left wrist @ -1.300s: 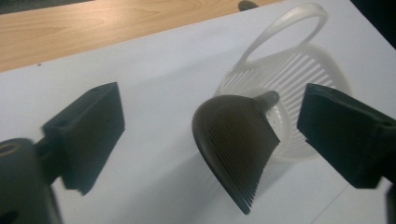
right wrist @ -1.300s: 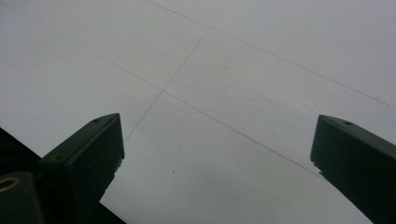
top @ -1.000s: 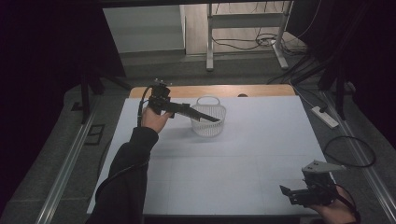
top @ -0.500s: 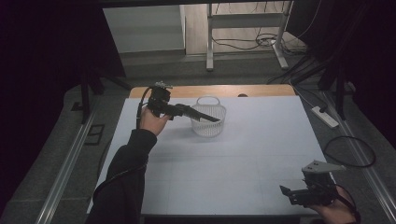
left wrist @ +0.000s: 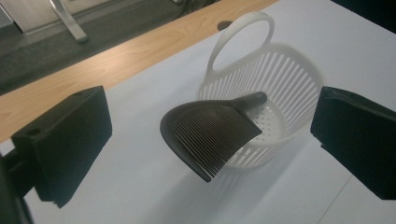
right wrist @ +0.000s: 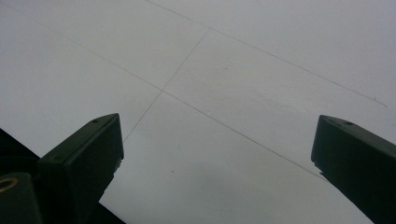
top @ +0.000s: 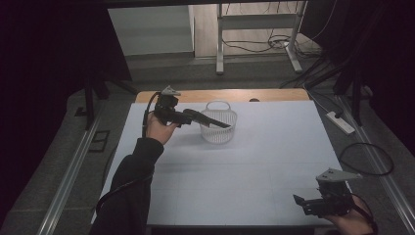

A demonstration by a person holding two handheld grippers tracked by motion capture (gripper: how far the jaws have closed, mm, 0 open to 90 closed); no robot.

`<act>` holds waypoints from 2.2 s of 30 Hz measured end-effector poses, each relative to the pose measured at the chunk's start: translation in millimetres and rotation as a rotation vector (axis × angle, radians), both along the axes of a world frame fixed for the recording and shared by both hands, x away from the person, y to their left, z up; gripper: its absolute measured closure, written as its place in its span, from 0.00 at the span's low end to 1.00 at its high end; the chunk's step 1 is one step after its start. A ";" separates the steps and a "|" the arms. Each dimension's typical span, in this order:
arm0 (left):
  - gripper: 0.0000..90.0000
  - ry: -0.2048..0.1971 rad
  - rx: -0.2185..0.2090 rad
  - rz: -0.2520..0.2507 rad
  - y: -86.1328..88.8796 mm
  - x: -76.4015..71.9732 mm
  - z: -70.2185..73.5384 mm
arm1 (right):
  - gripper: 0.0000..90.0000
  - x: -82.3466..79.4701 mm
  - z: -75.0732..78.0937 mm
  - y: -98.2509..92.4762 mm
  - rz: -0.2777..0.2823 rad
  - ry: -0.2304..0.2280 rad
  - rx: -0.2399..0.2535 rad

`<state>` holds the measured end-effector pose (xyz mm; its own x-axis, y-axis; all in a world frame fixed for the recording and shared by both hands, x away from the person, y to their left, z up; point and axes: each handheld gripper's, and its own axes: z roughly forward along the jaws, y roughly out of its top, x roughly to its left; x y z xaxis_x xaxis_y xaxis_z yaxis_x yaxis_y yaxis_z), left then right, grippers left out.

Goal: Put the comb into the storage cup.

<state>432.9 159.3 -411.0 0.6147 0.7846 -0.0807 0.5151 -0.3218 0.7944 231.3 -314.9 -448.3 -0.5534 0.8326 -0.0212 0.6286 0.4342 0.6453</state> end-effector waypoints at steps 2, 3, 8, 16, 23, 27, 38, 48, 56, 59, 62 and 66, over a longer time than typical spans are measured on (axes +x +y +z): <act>0.00 -0.017 0.010 0.002 0.3 -1.4 -0.2 | 0.03 0.0 0.0 0.1 0.001 -0.001 -0.001; 0.00 -0.023 0.007 0.003 0.2 -2.2 -0.4 | 0.03 0.0 0.0 0.2 0.001 0.000 -0.002; 0.00 -0.053 0.010 0.005 1.8 -5.7 -0.5 | 0.03 -0.1 0.0 0.2 0.000 -0.001 -0.003; 0.00 -0.047 -0.013 0.002 6.3 -9.8 -2.4 | 0.02 -0.4 0.2 0.0 -0.003 -0.004 0.000; 0.00 -0.047 -0.044 0.002 11.2 -16.1 -3.0 | 0.01 -1.1 0.9 -1.2 -0.012 -0.013 0.011; 0.00 -0.047 -0.055 0.004 14.9 -19.9 -4.2 | 0.00 -1.0 1.1 -2.2 -0.013 -0.014 0.019; 0.00 -0.050 -0.097 0.007 26.0 -30.4 -7.8 | 0.00 -1.1 1.3 -2.9 -0.016 -0.014 0.026; 0.00 -0.052 -0.100 0.010 31.0 -40.3 -12.8 | 0.00 -1.5 1.2 -2.2 -0.007 -0.013 0.022; 0.00 -0.046 -0.114 0.017 35.0 -48.1 -21.4 | 0.00 -1.5 1.1 -1.9 -0.006 -0.012 0.020; 0.00 -0.046 -0.120 0.014 35.6 -50.4 -24.8 | 0.00 -1.5 1.1 -1.8 -0.005 -0.013 0.019; 0.00 -0.046 -0.117 0.008 35.3 -51.5 -25.3 | 0.00 -1.7 1.2 -1.5 -0.004 -0.014 0.018; 0.00 -0.045 -0.125 -0.002 34.8 -51.9 -26.2 | 0.00 -1.8 1.2 -1.4 -0.002 -0.015 0.017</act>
